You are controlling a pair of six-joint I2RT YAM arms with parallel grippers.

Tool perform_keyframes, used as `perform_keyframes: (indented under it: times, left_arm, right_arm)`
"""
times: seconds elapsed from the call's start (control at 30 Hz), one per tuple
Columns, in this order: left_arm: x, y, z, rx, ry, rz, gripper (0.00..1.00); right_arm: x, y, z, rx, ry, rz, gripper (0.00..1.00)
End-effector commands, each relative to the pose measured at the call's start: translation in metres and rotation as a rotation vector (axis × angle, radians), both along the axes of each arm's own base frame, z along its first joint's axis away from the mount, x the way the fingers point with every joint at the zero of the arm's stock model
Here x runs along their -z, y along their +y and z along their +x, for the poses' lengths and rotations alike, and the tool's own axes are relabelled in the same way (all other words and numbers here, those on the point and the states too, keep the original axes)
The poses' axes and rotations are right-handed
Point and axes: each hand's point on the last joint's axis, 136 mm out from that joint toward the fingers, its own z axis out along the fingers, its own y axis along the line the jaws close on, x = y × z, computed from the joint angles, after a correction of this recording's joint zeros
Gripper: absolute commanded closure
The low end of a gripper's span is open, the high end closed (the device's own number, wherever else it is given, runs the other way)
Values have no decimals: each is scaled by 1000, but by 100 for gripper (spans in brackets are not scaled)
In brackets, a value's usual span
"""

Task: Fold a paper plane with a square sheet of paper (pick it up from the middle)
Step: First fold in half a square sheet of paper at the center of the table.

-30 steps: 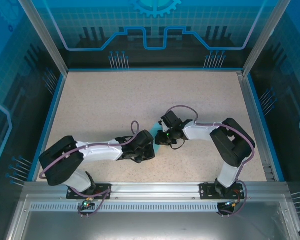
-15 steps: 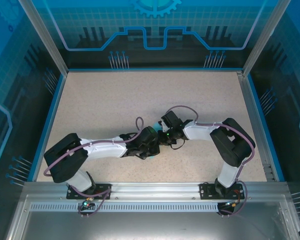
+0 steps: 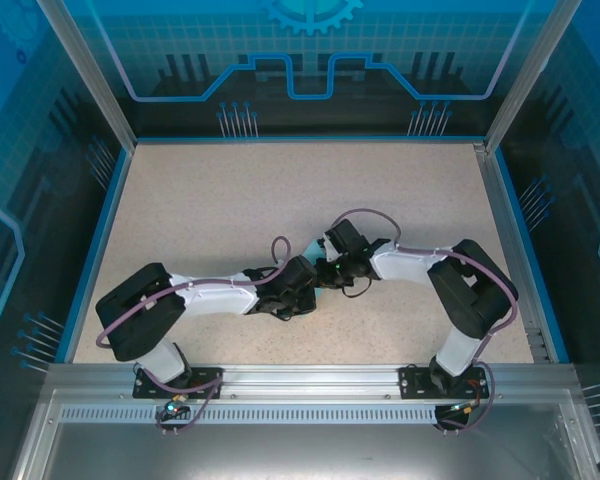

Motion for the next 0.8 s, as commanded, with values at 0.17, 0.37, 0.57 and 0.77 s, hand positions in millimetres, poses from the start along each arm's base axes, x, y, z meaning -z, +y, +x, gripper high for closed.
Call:
perform_keyframes:
  times: [0.17, 0.37, 0.57, 0.77]
  left_arm:
    - [15, 15, -6, -13, 24, 74, 94]
    - [21, 19, -9, -26, 47, 93, 94]
    - [26, 25, -15, -37, 74, 114, 94]
    - [29, 30, -20, -45, 101, 128, 94]
  right_arm:
    - [17, -14, -17, -2, 60, -25, 86]
    - [22, -14, -15, -3, 64, -37, 86]
    - [24, -15, -9, -5, 62, -47, 86]
    - [24, -20, -3, 1, 60, -64, 86]
